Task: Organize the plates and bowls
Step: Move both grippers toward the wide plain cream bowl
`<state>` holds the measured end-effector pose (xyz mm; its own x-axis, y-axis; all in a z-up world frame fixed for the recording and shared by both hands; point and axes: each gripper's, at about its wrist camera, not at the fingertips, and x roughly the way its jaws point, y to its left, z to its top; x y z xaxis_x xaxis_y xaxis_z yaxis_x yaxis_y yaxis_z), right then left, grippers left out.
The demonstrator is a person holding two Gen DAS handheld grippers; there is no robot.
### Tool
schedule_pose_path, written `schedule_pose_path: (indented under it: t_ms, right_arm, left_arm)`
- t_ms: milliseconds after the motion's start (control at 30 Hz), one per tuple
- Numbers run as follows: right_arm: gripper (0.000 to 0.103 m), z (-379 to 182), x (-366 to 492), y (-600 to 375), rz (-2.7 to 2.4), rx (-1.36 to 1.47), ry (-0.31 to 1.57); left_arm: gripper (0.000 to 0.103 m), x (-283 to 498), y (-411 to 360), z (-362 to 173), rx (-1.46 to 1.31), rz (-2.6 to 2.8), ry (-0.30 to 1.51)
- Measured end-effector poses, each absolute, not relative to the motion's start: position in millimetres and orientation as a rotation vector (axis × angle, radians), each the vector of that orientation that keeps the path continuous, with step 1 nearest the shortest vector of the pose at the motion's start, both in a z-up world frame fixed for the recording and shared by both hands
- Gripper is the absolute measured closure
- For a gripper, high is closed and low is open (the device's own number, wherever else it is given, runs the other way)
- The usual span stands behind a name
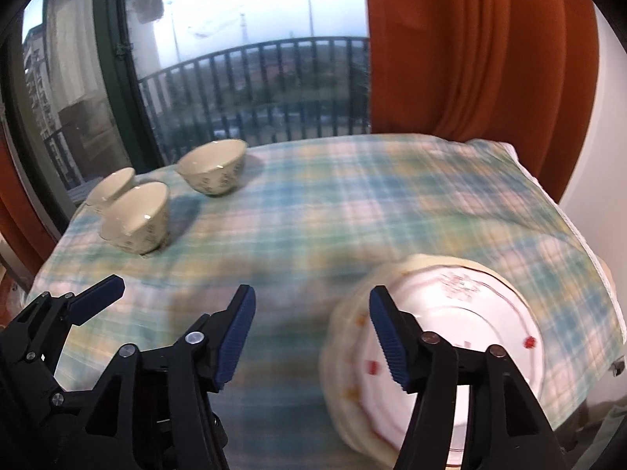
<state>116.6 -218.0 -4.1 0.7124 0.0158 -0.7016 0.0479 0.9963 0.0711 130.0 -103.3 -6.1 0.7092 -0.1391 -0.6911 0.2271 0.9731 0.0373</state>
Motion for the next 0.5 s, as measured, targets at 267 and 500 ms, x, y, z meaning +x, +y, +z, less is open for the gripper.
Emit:
schedule_pose_path:
  t_ms: [267, 500]
  right_arm:
    - [0.033, 5.7, 149.8, -162.3, 0.052, 0.079, 0.761]
    - [0.033, 12.9, 182.8, -111.9, 0.122, 0.018, 0.724]
  left_arm:
    - [0.017, 156.7, -42.2, 2.2, 0.071, -0.106, 0.741]
    - [0.017, 189.6, 0.1, 3.3, 0.05, -0.005, 0.725]
